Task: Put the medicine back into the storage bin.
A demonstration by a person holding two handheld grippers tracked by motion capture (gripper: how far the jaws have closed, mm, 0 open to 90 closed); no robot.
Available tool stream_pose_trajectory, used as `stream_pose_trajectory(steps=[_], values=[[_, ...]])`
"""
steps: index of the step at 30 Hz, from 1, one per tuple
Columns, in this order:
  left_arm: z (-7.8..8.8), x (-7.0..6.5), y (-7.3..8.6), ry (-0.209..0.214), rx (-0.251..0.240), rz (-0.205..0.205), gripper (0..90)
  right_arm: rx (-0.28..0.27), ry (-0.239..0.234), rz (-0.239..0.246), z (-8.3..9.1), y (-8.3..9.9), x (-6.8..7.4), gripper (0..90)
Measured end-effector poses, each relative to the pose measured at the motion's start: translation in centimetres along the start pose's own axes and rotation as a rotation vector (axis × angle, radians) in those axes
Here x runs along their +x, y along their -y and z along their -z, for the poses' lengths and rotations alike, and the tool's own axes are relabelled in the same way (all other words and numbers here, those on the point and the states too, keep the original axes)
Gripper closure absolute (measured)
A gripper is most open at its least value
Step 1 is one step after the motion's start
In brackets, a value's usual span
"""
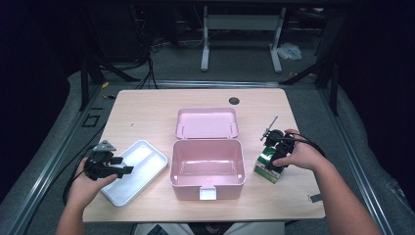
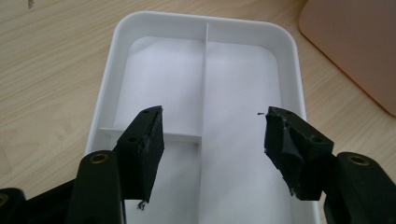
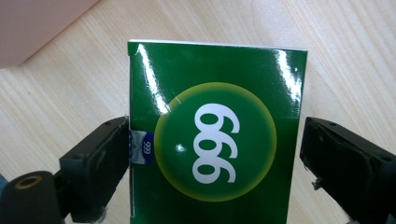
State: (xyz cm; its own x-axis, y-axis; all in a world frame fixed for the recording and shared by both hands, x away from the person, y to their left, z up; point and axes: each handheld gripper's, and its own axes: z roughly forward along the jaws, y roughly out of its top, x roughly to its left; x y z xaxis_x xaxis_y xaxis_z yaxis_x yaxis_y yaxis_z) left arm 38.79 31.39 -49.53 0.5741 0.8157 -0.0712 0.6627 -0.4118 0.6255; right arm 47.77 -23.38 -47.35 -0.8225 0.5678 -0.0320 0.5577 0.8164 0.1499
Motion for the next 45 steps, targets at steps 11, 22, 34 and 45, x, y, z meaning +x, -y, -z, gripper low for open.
stream_pose_trajectory(steps=[11, 22, 34, 45], values=[[0.01, -0.05, 0.02, 0.001, 0.0, 0.001, 38.0, 0.031, -0.018, -0.004, -0.38, -0.35, -0.1, 13.8], [0.02, 0.04, 0.05, 0.001, 0.001, -0.006, 38.2, 0.059, -0.019, -0.007, -0.31, -0.75, -0.18, 14.9], [0.01, -0.03, 0.07, 0.003, 0.0, 0.0, 38.3, 0.083, -0.036, -0.03, -0.52, -0.85, -0.35, 13.9], [0.08, -0.01, 0.12, 0.004, -0.004, 0.004, 38.3, 0.095, -0.041, -0.038, -0.68, -0.93, -0.45, 15.1]])
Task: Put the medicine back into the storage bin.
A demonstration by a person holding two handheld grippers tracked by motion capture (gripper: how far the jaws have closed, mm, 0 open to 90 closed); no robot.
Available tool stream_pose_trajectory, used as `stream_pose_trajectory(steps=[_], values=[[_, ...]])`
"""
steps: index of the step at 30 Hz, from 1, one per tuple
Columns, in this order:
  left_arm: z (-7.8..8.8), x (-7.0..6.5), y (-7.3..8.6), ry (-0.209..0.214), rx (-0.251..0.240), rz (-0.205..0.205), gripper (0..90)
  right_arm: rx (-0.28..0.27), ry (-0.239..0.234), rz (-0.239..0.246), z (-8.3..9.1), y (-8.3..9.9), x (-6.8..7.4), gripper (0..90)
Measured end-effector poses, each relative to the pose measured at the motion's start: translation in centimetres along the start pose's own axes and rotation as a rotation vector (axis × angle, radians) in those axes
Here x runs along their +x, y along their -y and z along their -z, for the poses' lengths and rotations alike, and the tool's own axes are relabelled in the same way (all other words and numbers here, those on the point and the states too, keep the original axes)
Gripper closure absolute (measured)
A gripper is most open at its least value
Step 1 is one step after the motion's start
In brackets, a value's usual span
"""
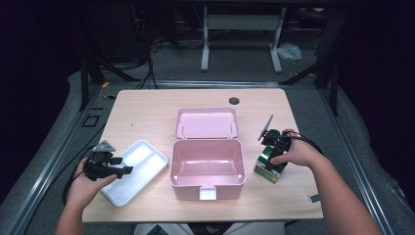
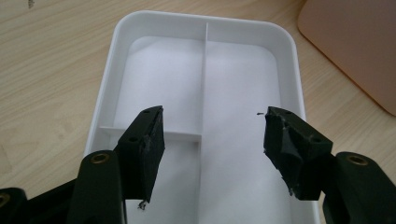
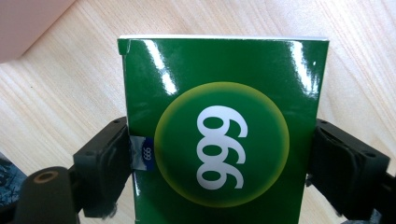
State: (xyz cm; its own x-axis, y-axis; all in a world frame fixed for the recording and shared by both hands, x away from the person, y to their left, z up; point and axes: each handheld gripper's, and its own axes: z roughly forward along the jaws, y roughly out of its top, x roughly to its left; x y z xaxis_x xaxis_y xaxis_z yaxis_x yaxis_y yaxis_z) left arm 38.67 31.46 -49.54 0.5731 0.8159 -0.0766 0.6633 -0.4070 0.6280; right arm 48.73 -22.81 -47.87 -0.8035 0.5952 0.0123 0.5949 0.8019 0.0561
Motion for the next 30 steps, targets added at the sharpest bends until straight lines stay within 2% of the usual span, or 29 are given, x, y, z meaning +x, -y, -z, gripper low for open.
stream_pose_trajectory(steps=[10, 24, 30], values=[[-0.1, 0.0, 0.0, 0.0, 0.002, -0.007, 38.4, 0.008, 0.001, 0.025, 0.4, 0.0, 0.2, 15.6], [0.0, 0.0, 0.0, 0.002, -0.002, -0.003, 38.4, -0.016, 0.043, 0.071, 2.7, -0.2, 1.1, 15.8], [0.1, 0.0, 0.0, 0.0, -0.006, -0.001, 38.4, -0.018, 0.064, 0.111, 4.0, -0.3, 1.7, 15.9]])
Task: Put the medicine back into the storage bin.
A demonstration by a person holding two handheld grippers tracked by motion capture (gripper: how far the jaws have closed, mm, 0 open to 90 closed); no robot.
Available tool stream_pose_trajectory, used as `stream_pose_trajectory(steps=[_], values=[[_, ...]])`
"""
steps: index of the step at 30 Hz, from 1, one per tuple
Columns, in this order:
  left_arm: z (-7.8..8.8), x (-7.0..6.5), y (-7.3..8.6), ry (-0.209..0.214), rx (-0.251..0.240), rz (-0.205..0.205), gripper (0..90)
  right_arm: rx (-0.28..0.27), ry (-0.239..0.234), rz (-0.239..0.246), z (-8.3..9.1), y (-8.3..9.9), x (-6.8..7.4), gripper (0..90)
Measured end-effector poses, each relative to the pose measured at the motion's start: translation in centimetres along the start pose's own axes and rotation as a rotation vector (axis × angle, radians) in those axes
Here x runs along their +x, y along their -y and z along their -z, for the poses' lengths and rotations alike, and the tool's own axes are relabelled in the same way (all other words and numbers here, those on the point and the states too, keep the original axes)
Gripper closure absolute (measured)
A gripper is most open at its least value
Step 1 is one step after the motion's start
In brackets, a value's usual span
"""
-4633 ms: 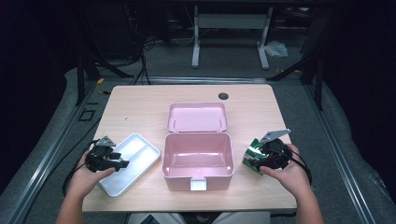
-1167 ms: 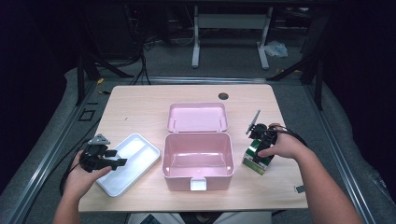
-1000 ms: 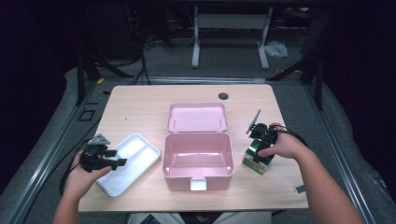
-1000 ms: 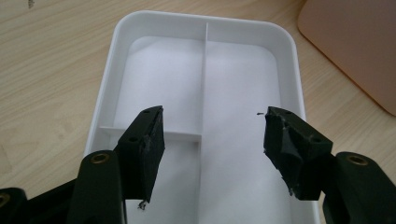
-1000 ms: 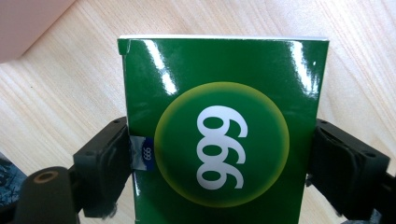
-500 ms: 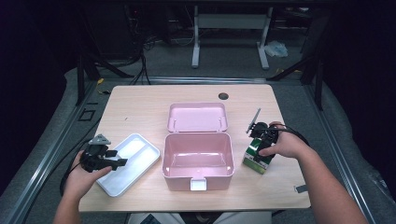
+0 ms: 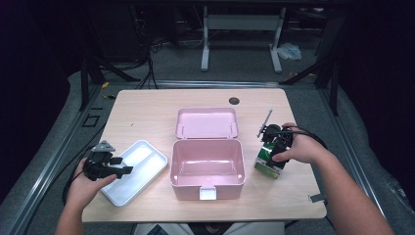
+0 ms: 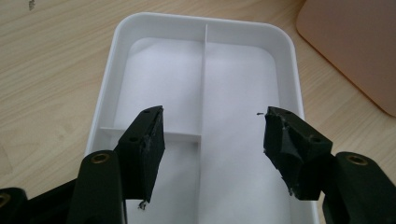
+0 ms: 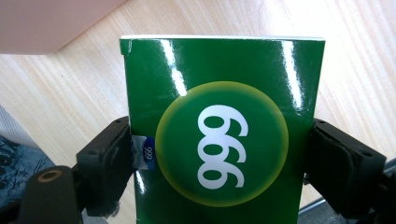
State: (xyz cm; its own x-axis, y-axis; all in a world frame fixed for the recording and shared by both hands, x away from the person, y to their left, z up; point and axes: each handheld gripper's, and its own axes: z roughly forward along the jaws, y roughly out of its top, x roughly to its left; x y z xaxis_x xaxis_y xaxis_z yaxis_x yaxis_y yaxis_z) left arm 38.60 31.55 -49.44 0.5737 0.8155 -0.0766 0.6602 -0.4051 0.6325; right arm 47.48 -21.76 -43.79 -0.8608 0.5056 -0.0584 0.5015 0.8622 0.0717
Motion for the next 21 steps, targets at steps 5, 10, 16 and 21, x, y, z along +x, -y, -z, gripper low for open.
stream_pose_trajectory(steps=[5, 10, 16, 21], values=[[0.0, 0.0, 0.0, 0.003, 0.001, -0.009, 38.5, -0.006, 0.006, 0.018, 1.0, -0.1, 0.4, 16.0], [0.1, 0.0, 0.0, 0.002, -0.002, -0.008, 38.7, -0.014, 0.024, 0.055, 2.9, -0.1, 0.8, 16.1], [0.1, 0.0, 0.0, 0.003, -0.005, -0.008, 38.7, -0.023, 0.041, 0.083, 4.9, -0.2, 1.2, 16.1], [0.1, 0.0, 0.0, 0.005, -0.006, -0.008, 38.8, -0.032, 0.046, 0.1, 6.5, -0.3, 1.5, 16.1]])
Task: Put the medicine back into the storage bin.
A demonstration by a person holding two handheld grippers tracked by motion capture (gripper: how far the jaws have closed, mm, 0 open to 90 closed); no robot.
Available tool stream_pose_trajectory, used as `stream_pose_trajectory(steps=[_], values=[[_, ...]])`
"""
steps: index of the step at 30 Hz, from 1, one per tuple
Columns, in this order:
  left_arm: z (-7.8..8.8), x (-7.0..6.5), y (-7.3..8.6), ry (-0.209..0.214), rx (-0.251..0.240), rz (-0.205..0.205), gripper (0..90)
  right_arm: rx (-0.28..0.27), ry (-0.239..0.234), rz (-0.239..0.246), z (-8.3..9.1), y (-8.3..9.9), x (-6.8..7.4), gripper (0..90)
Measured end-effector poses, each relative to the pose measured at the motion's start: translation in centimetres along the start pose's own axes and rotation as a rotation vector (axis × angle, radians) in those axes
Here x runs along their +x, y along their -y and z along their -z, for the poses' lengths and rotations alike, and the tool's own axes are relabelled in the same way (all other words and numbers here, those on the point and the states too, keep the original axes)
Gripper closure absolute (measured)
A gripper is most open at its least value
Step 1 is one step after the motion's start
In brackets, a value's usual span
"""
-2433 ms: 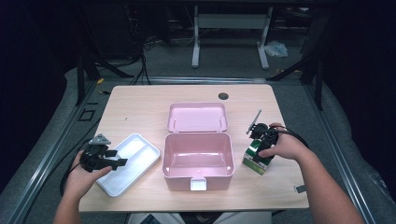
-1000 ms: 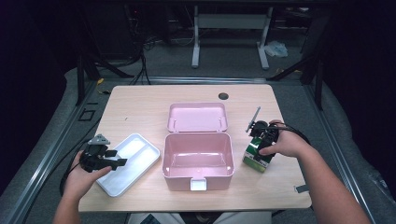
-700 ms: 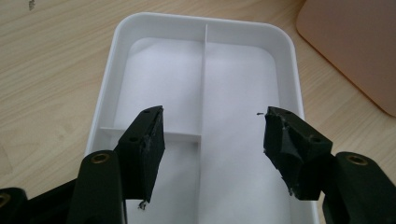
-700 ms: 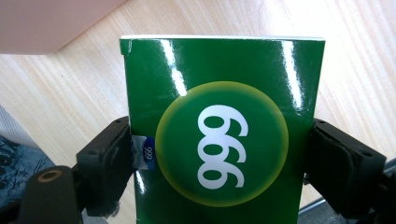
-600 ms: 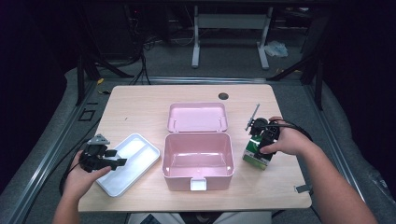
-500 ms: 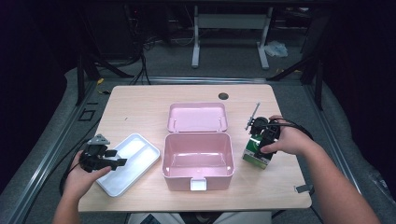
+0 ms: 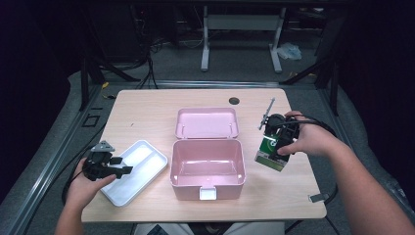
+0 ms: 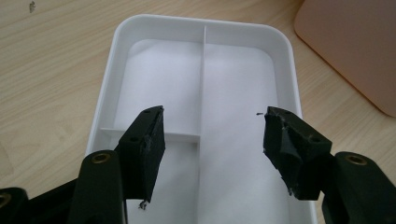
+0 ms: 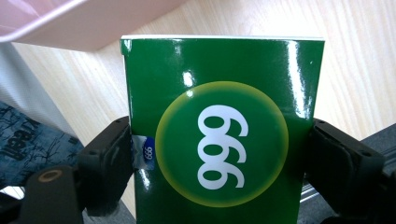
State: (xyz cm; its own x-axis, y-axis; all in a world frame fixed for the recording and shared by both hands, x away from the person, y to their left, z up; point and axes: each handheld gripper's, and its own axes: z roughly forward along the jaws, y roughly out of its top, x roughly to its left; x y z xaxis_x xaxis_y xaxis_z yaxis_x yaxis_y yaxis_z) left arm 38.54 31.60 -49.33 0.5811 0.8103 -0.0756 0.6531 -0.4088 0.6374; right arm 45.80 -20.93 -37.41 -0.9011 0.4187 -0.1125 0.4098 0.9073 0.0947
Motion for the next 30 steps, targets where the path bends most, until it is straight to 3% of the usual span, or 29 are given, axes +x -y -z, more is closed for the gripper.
stream_pose_trajectory(steps=[8, 23, 30], values=[[-0.1, 0.0, 0.0, 0.001, 0.005, -0.005, 38.7, -0.022, 0.0, 0.049, 1.9, -0.6, 0.5, 16.2], [-0.3, -0.1, 0.0, 0.005, 0.012, -0.009, 38.7, -0.031, -0.021, 0.141, 3.2, -2.0, 1.9, 16.3], [-0.3, -0.1, 0.0, 0.006, 0.012, -0.008, 38.8, -0.05, -0.029, 0.191, 3.8, -3.4, 2.8, 16.3]])
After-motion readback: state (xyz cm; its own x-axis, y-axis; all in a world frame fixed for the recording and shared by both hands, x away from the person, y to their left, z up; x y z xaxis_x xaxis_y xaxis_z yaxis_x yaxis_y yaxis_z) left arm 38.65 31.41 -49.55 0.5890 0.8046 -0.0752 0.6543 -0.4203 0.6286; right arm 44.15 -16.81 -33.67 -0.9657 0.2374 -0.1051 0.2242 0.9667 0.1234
